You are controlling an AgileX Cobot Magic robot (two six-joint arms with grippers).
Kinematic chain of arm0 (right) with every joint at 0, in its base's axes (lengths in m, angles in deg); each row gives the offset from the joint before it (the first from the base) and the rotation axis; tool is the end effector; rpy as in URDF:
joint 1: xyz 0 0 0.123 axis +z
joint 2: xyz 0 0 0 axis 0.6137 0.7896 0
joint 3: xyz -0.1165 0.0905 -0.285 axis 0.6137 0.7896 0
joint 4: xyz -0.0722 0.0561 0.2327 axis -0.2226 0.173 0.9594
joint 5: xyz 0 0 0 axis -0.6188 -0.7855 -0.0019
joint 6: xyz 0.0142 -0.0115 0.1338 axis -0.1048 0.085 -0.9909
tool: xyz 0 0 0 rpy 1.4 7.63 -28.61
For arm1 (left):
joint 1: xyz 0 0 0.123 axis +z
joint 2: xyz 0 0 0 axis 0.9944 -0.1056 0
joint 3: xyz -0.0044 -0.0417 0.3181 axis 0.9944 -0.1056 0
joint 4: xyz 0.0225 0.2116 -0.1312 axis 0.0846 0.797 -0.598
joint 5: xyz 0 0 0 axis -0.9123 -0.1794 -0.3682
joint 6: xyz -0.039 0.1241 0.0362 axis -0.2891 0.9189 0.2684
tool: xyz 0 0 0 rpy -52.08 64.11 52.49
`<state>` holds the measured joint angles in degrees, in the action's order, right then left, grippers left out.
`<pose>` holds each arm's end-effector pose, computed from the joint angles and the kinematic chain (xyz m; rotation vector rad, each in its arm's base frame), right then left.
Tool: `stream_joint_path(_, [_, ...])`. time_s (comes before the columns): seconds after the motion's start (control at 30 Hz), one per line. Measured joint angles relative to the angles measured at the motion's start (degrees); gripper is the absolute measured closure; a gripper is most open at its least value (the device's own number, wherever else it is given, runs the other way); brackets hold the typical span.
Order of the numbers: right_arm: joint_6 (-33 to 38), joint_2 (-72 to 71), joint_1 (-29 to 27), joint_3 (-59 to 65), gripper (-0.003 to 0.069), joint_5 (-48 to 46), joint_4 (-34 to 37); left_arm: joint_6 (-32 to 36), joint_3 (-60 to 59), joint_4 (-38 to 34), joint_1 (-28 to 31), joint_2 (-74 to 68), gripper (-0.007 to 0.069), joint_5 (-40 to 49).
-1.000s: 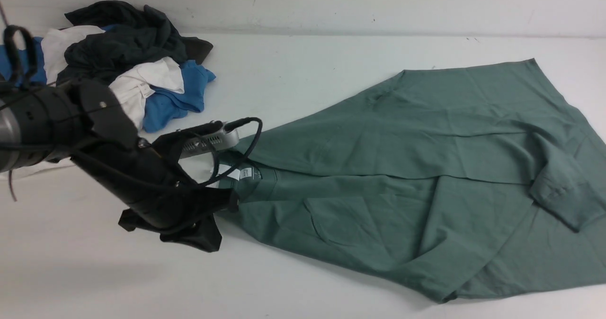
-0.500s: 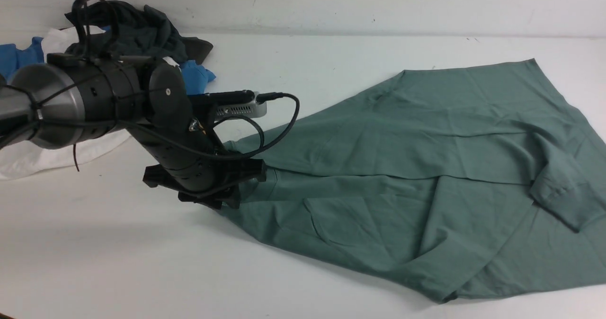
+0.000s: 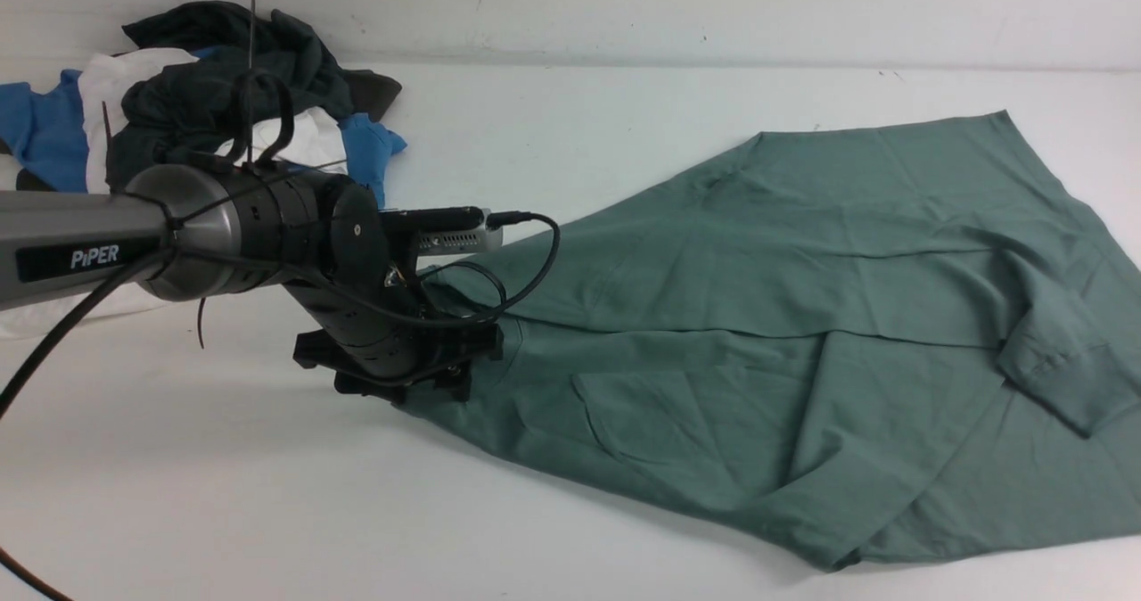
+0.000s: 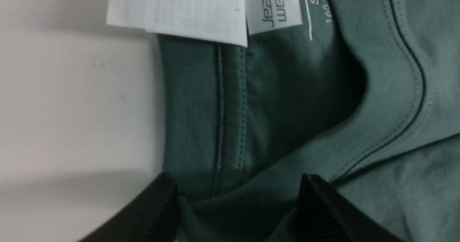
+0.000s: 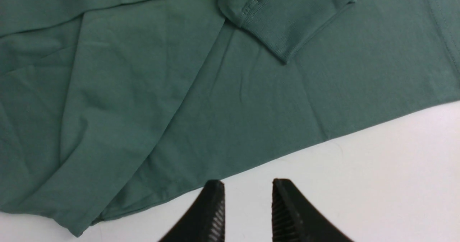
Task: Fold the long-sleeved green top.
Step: Use both arms simultaneously to clamp the lower edge of the clothing fabric
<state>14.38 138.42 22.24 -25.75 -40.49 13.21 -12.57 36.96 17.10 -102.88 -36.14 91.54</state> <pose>0.2149 -0.0320 0.3042 0.3450 2.7472 0.2157 0.3870 -0.1473 0.1501 0.0113 2.8336 -0.2985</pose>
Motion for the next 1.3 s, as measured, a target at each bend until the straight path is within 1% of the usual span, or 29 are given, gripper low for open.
stream_joint_path(0.03, [0.0,0.0,0.0,0.2,0.0478,0.0,0.0,0.0,0.0,0.1,0.0,0.0,0.0235,0.1])
stream_joint_path(0.1, [0.0,0.0,0.0,1.2,0.0478,0.4,0.0,0.0,0.1,0.3,0.0,-0.1,0.0340,1.3])
stream_joint_path(0.2, [0.0,0.0,0.0,1.5,0.0478,0.4,-0.2,0.0,0.1,1.1,0.4,-0.1,0.0524,3.0])
stream_joint_path(0.23, [0.0,0.0,0.0,1.5,0.0478,0.3,-0.4,0.0,0.1,1.5,0.7,0.0,0.0566,3.7])
stream_joint_path(0.33, [-0.1,0.0,0.0,1.5,0.0478,-0.7,-0.6,0.0,0.1,3.5,2.0,0.6,0.0602,7.3])
stream_joint_path(0.43, [-0.1,0.0,0.0,1.5,0.0478,-1.8,-0.2,0.0,0.0,6.7,4.2,1.5,0.0606,10.3])
stream_joint_path(0.47, [-0.2,0.0,0.0,1.5,0.0478,-2.3,0.9,0.0,-0.1,9.1,6.7,2.3,0.0606,11.4])
stream_joint_path(0.53, [-0.2,0.0,0.2,1.8,0.0478,-2.4,2.4,0.0,-0.1,11.6,9.1,3.6,0.0606,11.7])
stream_joint_path(0.57, [-0.2,0.0,0.6,2.2,0.0478,-2.2,3.2,0.0,-0.1,12.9,10.8,4.5,0.0606,11.6])
stream_joint_path(0.63, [-0.2,0.0,1.7,3.2,0.0478,-1.6,3.6,0.0,-0.1,13.7,12.3,5.2,0.0606,11.5])
stream_joint_path(0.7, [-0.2,0.3,4.4,5.7,0.0478,0.2,3.5,0.0,-0.1,15.1,15.0,6.3,0.0606,11.3])
stream_joint_path(0.83, [-1.0,3.4,9.5,9.8,0.0477,3.4,1.2,0.0,-0.1,15.4,16.3,6.4,0.0606,11.6])
stream_joint_path(0.87, [-1.1,3.4,9.5,10.0,0.0477,3.4,1.0,0.0,-0.1,15.4,16.4,6.4,0.0606,11.6])
stream_joint_path(0.93, [-3.6,7.0,11.8,11.3,0.0466,5.6,-2.9,0.0,-0.1,15.5,16.4,6.4,0.0603,11.6])
stream_joint_path(1.03, [-6.5,12.5,12.6,11.3,0.0433,6.9,-6.8,0.0,-0.1,15.4,16.4,6.4,0.0571,12.3])
stream_joint_path(1.1, [-7.2,15.4,12.7,11.3,0.0413,7.4,-7.9,0.0,0.3,15.5,16.4,6.4,0.0534,14.5])
stream_joint_path(1.13, [-7.3,16.4,12.7,11.3,0.0411,7.6,-8.0,0.0,0.4,15.5,16.4,6.4,0.0530,14.8])
stream_joint_path(1.23, [-7.5,20.7,12.7,11.3,0.0391,8.1,-8.1,0.0,2.8,16.5,16.4,6.4,0.0451,20.8])
stream_joint_path(1.27, [-7.5,21.7,12.7,11.3,0.0389,8.3,-8.1,0.0,3.8,16.7,16.4,6.5,0.0413,22.7])
stream_joint_path(1.3, [-7.5,21.9,12.7,11.3,0.0388,8.3,-8.1,0.0,4.2,16.7,16.4,6.5,0.0408,23.3])
